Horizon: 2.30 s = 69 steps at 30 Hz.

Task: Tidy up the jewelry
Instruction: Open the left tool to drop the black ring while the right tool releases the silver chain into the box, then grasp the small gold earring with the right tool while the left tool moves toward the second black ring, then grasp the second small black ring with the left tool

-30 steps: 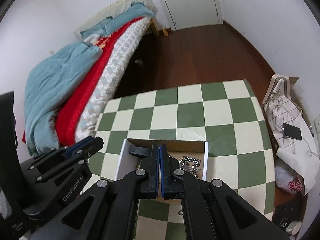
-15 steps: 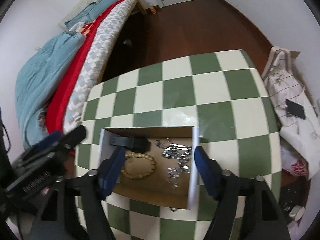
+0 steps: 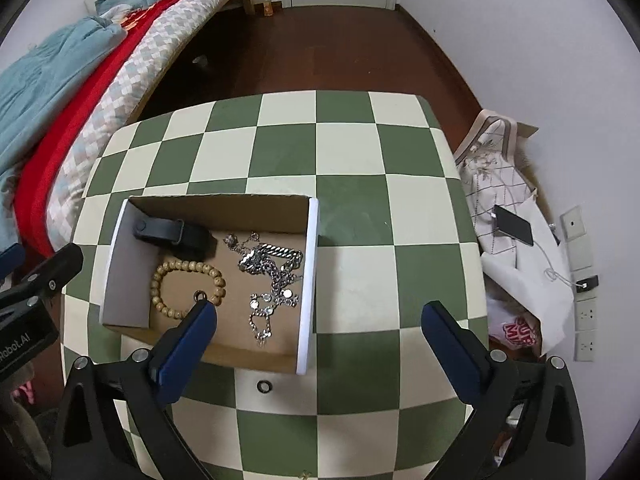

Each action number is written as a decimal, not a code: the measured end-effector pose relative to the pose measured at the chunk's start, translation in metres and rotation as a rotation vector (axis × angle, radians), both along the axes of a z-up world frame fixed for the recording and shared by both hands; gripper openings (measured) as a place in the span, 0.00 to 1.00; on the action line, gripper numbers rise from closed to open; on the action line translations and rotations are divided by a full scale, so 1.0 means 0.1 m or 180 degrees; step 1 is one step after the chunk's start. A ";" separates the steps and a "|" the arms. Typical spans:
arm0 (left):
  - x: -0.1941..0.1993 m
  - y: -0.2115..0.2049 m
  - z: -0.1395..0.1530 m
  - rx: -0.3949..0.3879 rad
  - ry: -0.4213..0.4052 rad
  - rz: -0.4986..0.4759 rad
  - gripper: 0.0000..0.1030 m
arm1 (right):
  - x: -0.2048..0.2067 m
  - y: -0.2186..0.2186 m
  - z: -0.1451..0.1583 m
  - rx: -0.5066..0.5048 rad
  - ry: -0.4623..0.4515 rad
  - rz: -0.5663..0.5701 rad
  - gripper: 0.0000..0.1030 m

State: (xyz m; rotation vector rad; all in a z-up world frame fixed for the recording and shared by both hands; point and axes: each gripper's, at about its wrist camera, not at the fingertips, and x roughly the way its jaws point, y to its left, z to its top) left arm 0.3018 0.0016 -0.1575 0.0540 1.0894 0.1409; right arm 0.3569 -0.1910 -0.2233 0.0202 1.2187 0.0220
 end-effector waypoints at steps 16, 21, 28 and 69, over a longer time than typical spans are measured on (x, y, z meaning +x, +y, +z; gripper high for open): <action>-0.90 0.05 0.72 0.0013 -0.0612 0.0028 0.99 | -0.81 0.09 0.82 -0.0137 -0.0641 -0.0034 1.00; -1.16 0.04 0.91 0.0021 -0.0799 0.0015 0.99 | -1.10 0.11 1.09 -0.0149 -0.0861 -0.0036 1.00; -1.45 0.06 1.07 0.0052 -0.0996 0.0087 0.99 | -1.48 0.16 1.39 -0.0097 -0.1071 -0.0045 1.00; -1.48 -0.43 -0.74 0.0452 -0.0061 0.0037 0.99 | -2.10 -0.23 -0.75 0.0421 -0.0569 -0.0341 0.00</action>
